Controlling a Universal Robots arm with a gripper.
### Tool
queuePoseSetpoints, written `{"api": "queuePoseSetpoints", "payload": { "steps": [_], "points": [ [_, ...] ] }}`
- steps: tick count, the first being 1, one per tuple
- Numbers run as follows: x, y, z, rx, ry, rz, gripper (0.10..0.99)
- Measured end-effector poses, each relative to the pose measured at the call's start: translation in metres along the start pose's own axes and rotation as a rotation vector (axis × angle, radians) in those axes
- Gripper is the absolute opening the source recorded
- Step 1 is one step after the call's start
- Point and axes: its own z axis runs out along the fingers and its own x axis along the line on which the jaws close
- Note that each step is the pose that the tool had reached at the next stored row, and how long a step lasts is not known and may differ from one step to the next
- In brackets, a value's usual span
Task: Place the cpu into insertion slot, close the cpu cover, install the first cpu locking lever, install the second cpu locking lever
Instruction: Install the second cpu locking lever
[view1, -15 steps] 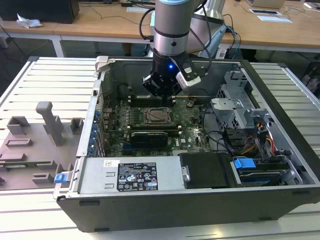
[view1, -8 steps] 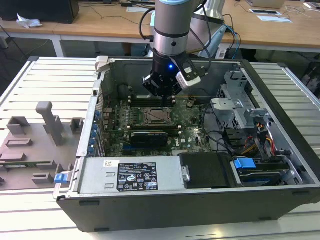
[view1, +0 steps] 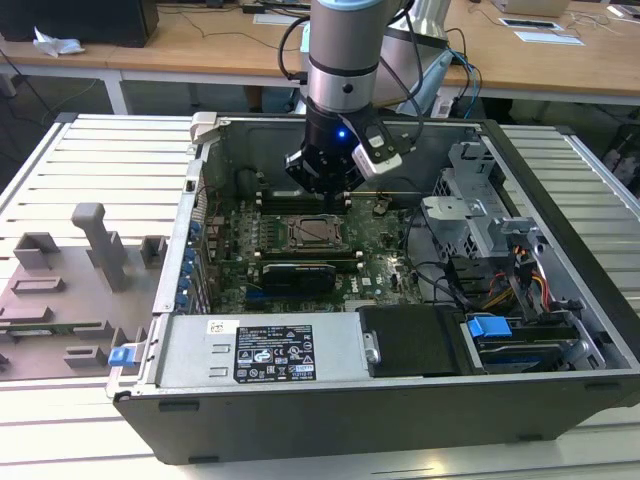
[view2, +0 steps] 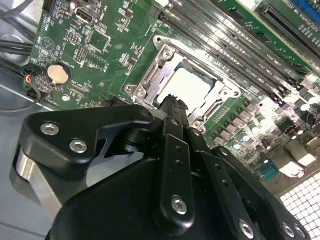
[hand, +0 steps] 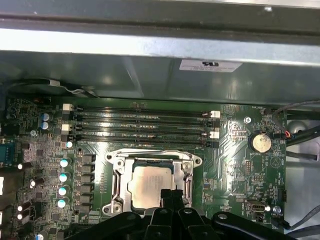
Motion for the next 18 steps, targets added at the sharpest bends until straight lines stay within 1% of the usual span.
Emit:
{"api": "queuePoseSetpoints", "payload": {
  "steps": [1, 3, 5, 7, 9, 12, 16, 18],
  "points": [
    [0.0001, -0.0023, 0.0, 0.0, 0.0, 0.0, 0.106],
    [0.0005, -0.0123, 0.0, 0.0, 0.0, 0.0, 0.106],
    [-0.0049, -0.0137, 0.0015, 0.0, 0.0054, 0.0, 0.106],
    [-0.0091, -0.0141, 0.0021, 0.0, 0.0087, 0.0, 0.106],
    [-0.0104, -0.0154, 0.0023, 0.0, 0.0099, 0.0, 0.106],
    [-0.01, -0.0237, 0.0024, -0.001, 0.01, 0.001, 0.106],
    [-0.0093, -0.0409, 0.0024, -0.001, 0.0099, 0.0, 0.106],
    [-0.009, -0.0471, 0.0023, -0.001, 0.01, 0.0, 0.106]
  ]
}}
